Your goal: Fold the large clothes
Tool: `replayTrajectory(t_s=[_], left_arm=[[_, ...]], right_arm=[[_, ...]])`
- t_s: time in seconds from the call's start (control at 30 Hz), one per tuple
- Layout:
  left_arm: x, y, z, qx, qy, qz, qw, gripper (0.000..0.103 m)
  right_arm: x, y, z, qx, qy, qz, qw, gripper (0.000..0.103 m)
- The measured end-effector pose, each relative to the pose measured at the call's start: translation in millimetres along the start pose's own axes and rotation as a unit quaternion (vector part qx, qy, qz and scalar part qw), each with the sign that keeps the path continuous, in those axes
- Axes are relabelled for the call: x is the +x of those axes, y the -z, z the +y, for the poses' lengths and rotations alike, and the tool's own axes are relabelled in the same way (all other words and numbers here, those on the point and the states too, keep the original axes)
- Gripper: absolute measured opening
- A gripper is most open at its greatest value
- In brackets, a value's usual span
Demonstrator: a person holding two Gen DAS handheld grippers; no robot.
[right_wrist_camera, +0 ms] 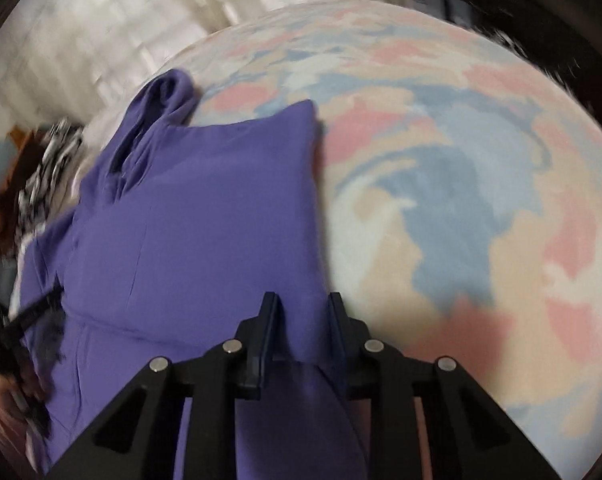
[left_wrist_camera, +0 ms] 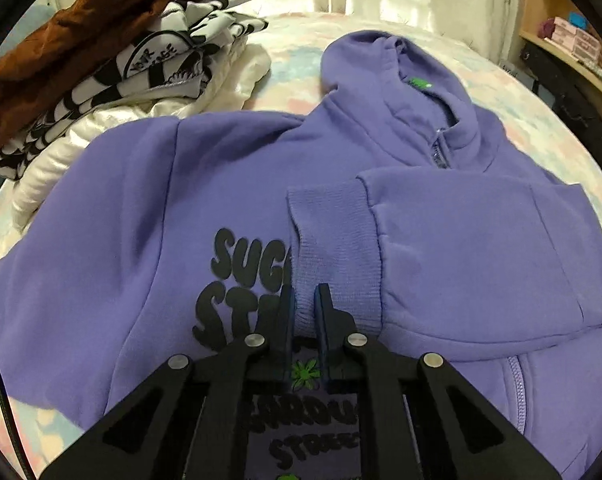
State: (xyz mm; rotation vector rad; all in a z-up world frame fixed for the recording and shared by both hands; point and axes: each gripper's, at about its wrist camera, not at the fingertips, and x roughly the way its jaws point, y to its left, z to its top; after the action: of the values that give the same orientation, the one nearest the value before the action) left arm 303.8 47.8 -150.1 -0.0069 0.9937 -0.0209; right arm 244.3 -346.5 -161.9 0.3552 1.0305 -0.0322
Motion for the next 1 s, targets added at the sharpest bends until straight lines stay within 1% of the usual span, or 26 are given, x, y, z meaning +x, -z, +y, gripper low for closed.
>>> replayTrajectory(t_s=[0.03, 0.07, 0.13, 0.17, 0.23, 0.27, 0.33, 0.37, 0.43, 0.53, 0.6, 0.7, 0.77, 0.83, 0.93, 1.0], left_arm=[[-4.1, 0.0, 1.3, -0.004, -0.003, 0.008, 1.0000, 0.018], [-8.8, 0.1, 2.2, -0.007, -0.007, 0.014, 0.9999, 0.029], [-27.4, 4.0, 5.5, -0.002, -0.012, 0.014, 0.9998, 0.036], [-38.0, 7.1, 5.7, 0.010, -0.016, 0.006, 0.9998, 0.036], [-59.9, 13.9, 1.8, 0.040, -0.026, -0.018, 0.9987, 0.036], [-67.9, 16.7, -1.7, 0.053, -0.026, -0.026, 0.9979, 0.036], [-77.4, 18.9, -13.3, 0.069, -0.011, -0.033, 0.9970, 0.036], [-79.7, 19.8, -21.9, 0.075, 0.001, -0.033, 0.9966, 0.036], [-78.0, 18.1, -37.9, 0.084, 0.015, -0.028, 0.9960, 0.036], [-63.5, 13.6, -67.1, 0.097, 0.023, -0.021, 0.9948, 0.035], [-47.4, 10.8, -84.6, 0.099, 0.025, -0.011, 0.9947, 0.035], [-22.9, 9.2, -94.6, 0.086, 0.018, -0.001, 0.9962, 0.035], [-13.8, 11.3, -94.7, 0.078, 0.017, -0.007, 0.9968, 0.035], [-10.6, 13.2, -93.1, 0.074, 0.021, -0.013, 0.9969, 0.035], [-12.4, 14.6, -90.6, 0.068, 0.030, -0.016, 0.9971, 0.036], [-15.5, 13.9, -89.6, 0.060, 0.029, -0.016, 0.9977, 0.036]], right_arm=[[2.9, 0.1, -4.6, 0.015, -0.003, 0.008, 1.000, 0.028], [1.2, 0.0, -7.2, 0.029, -0.004, 0.014, 0.999, 0.033], [-11.3, 0.3, -6.4, 0.043, 0.004, 0.021, 0.999, 0.038], [-19.9, 2.0, -2.4, 0.037, 0.015, 0.018, 0.999, 0.038], [-42.2, 9.0, 11.7, 0.003, 0.038, -0.006, 0.999, 0.038], [-50.8, 12.2, 17.6, -0.012, 0.041, -0.017, 0.999, 0.038], [-65.6, 16.8, 33.3, -0.041, 0.034, -0.038, 0.998, 0.038], [-68.5, 17.6, 41.9, -0.052, 0.024, -0.040, 0.998, 0.038], [-65.0, 15.7, 60.2, -0.070, 0.007, -0.030, 0.997, 0.038], [-45.0, 12.6, 92.0, -0.088, -0.020, -0.010, 0.996, 0.038], [-27.8, 13.9, 114.6, -0.105, -0.027, -0.001, 0.994, 0.038], [-2.7, 17.1, 134.7, -0.121, -0.026, 0.011, 0.992, 0.038], [10.6, 17.0, 133.8, -0.122, -0.010, 0.017, 0.992, 0.038], [18.6, 15.8, 119.8, -0.107, 0.006, 0.017, 0.994, 0.036], [12.9, 12.2, 87.6, -0.070, 0.005, 0.002, 0.998, 0.033], [3.7, 11.6, 63.8, -0.036, 0.001, -0.007, 0.999, 0.033]])
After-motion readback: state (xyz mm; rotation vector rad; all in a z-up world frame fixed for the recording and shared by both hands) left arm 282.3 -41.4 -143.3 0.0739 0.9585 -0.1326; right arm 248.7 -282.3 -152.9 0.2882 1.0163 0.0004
